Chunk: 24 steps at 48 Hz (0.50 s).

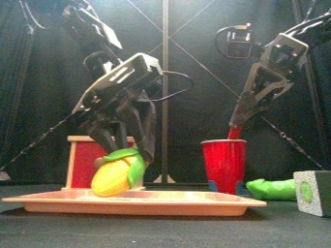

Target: Place corn on plate

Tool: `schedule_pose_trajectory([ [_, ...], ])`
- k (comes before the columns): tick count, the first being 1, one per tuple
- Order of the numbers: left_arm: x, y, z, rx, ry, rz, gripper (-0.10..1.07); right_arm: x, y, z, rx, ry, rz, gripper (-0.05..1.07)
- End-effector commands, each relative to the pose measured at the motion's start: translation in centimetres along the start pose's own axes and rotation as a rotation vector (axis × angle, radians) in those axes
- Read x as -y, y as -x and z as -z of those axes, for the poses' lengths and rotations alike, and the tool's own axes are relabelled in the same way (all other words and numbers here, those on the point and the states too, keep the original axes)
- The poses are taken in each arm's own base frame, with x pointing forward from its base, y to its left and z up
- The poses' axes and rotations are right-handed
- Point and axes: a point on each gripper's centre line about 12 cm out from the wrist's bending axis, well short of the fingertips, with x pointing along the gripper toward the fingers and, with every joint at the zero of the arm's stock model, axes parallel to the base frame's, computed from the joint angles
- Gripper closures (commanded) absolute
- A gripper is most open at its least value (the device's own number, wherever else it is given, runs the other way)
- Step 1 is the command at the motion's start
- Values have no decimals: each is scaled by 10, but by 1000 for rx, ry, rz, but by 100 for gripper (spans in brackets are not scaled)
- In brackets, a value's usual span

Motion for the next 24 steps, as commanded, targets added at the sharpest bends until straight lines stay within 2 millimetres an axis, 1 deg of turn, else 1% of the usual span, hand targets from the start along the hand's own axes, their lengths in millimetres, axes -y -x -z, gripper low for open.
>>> schedule_pose_trajectory([
  [1, 9, 6, -8, 21, 6, 34, 33, -3, 6, -11, 41, 0, -13, 15],
  [15, 12, 7, -9, 26, 4, 52, 13, -3, 6, -10, 39, 0, -13, 15],
  [19, 14, 7, -9, 31, 1, 67, 9, -3, 6, -11, 41, 1, -13, 15],
  [24, 15, 7, -11, 38, -2, 79, 7, -3, 6, -11, 41, 1, -13, 15],
])
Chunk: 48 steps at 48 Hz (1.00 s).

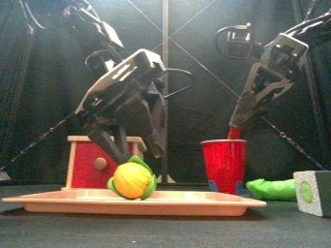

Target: Place corn on plate

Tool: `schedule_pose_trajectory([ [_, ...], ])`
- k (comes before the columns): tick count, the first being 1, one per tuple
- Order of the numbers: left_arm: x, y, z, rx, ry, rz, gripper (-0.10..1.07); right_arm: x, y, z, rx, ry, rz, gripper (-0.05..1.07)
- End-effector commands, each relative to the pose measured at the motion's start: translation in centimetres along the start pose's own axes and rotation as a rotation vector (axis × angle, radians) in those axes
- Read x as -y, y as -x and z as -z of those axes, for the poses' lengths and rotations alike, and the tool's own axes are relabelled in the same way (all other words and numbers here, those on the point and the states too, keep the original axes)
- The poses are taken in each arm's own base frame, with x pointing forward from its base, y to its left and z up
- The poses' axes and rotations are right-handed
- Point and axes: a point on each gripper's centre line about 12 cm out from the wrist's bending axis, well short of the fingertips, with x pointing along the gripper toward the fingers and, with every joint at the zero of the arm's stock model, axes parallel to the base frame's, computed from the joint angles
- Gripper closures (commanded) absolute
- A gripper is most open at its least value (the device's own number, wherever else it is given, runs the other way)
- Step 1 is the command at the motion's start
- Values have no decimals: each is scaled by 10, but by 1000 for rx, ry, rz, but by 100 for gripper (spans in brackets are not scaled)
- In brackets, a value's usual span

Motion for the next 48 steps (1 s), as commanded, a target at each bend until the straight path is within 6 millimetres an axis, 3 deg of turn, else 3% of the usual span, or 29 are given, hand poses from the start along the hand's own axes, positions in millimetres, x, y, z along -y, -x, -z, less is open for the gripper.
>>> schedule_pose_trajectory([
  [1, 11, 8, -9, 28, -2, 44, 7, -3, 6, -10, 39, -2, -13, 15],
  [19, 14, 25, -16, 64, -25, 68, 7, -3, 6, -10, 39, -2, -13, 15],
  [48, 7, 25, -14, 50, -23, 18, 7, -3, 5, -9, 36, -3, -13, 15],
])
